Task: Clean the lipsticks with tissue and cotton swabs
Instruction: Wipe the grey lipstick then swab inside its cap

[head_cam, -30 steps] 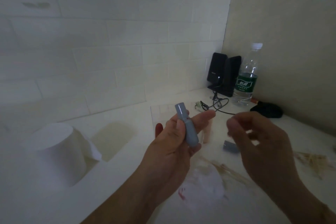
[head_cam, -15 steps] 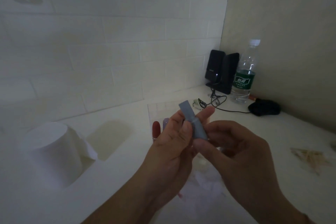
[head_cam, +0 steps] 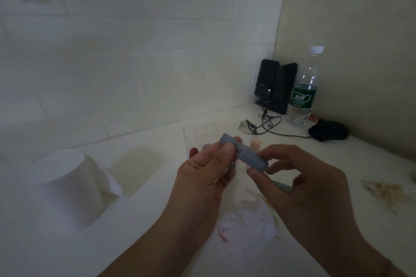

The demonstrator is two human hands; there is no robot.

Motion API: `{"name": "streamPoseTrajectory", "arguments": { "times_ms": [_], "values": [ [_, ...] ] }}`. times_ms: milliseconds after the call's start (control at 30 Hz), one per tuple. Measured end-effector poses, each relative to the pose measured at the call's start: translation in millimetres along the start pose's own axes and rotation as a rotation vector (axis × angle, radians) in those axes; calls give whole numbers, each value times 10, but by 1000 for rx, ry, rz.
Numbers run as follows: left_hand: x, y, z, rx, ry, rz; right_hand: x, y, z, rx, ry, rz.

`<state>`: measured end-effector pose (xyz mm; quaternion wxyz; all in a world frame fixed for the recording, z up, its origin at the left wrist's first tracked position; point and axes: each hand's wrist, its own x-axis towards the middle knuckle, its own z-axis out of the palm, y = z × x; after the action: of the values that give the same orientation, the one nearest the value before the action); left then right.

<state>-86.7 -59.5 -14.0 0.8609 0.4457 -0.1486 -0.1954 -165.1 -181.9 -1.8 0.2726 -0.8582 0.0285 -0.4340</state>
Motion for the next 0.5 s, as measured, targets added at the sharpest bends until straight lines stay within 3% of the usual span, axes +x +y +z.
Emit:
{"name": "streamPoseTrajectory", "arguments": {
  "times_ms": [267, 400, 500],
  "values": [
    [34, -19, -30, 22, -2, 45, -21, 4, 46, 95, -34, -9],
    [39, -23, -67, 76, -2, 85, -31, -20, 62, 255, -132, 99],
    [48, -21, -79, 85, -27, 105, 1, -1, 69, 420, -273, 287]
  ]
}}
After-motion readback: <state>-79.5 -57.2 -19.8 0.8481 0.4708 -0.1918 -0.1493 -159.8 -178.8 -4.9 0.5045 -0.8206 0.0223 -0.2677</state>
